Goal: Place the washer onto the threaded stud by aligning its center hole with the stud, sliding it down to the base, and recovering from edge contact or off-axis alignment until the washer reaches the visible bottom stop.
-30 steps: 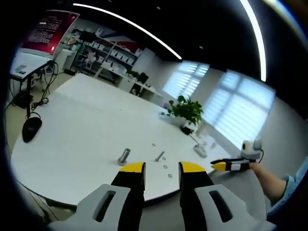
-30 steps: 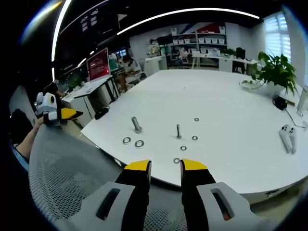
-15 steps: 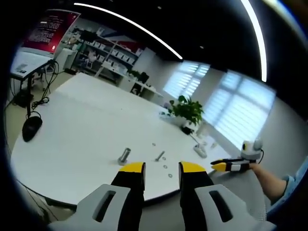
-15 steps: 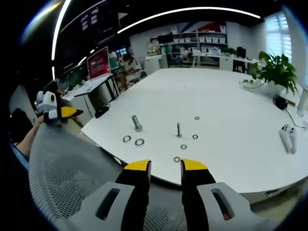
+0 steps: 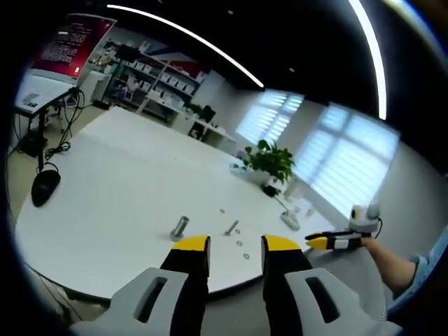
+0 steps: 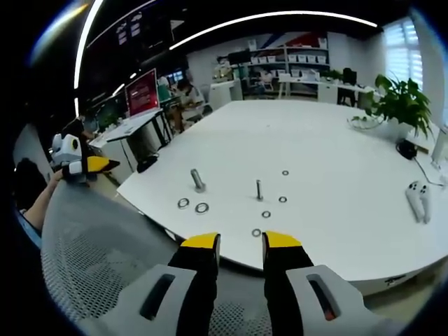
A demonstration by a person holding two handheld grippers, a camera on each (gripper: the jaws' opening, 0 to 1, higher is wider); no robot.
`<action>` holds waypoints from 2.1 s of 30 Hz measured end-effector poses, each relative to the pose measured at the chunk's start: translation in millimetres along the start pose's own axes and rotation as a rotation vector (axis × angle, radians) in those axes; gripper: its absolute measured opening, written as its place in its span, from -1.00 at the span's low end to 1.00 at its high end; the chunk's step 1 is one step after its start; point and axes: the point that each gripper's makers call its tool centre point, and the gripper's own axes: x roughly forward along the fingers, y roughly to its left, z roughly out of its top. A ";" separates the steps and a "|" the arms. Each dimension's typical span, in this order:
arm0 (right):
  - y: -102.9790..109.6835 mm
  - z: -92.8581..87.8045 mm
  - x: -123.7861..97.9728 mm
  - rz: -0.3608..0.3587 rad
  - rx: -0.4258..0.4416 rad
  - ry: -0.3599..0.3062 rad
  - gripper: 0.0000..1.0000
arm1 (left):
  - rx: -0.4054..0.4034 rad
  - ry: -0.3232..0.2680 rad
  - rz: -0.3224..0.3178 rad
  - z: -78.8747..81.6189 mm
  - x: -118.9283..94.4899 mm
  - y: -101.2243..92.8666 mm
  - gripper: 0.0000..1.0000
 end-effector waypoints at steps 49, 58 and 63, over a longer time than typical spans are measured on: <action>4.5 -10.6 2.6 0.038 -0.040 0.084 -0.48 | -0.012 -0.032 0.006 4.6 -1.3 0.7 -0.46; 7.1 -14.8 4.6 0.073 -0.047 0.116 -0.49 | -0.027 -0.059 0.019 8.4 -1.3 2.3 -0.47; 2.4 -16.2 2.3 0.082 -0.044 0.110 -0.49 | 0.004 0.014 0.006 -5.2 2.6 -8.0 -0.54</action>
